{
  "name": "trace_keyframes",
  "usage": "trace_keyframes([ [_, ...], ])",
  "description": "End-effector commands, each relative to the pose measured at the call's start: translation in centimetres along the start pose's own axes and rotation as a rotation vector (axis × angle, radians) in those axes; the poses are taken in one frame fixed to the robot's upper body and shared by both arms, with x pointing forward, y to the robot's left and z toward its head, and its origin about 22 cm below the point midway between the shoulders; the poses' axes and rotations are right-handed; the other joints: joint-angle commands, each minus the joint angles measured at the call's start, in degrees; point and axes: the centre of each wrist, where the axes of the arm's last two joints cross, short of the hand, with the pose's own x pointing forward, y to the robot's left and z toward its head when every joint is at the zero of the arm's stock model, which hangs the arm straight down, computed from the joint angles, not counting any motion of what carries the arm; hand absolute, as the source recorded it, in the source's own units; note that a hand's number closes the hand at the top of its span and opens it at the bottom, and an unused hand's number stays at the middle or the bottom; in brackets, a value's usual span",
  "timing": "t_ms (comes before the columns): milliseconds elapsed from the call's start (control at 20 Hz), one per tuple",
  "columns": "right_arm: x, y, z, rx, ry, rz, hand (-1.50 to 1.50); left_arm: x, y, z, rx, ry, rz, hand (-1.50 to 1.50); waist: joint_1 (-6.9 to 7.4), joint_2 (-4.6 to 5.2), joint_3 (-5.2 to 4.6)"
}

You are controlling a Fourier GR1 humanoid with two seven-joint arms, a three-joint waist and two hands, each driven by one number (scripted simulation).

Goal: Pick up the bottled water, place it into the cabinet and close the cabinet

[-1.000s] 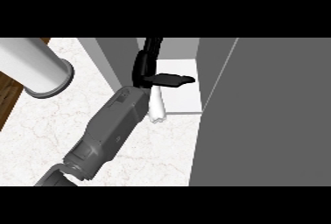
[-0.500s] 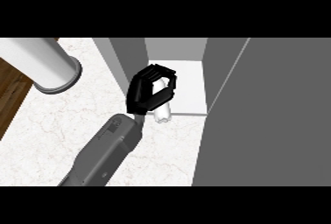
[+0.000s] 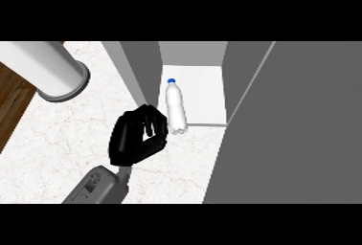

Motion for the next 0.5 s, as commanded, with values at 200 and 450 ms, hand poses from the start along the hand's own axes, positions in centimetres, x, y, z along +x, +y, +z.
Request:
trace_keyframes([
  [200,2.4,2.8,-0.9,0.091,-0.039,-0.064,1.50,4.1,4.3,6.5,0.032,-0.006,-0.020,1.50,-0.53,0.34,-0.02],
  [450,2.8,4.5,-2.7,0.166,-0.027,-0.085,1.50,6.1,5.2,8.5,0.078,-0.030,-0.029,1.50,-0.46,0.36,-0.03],
])
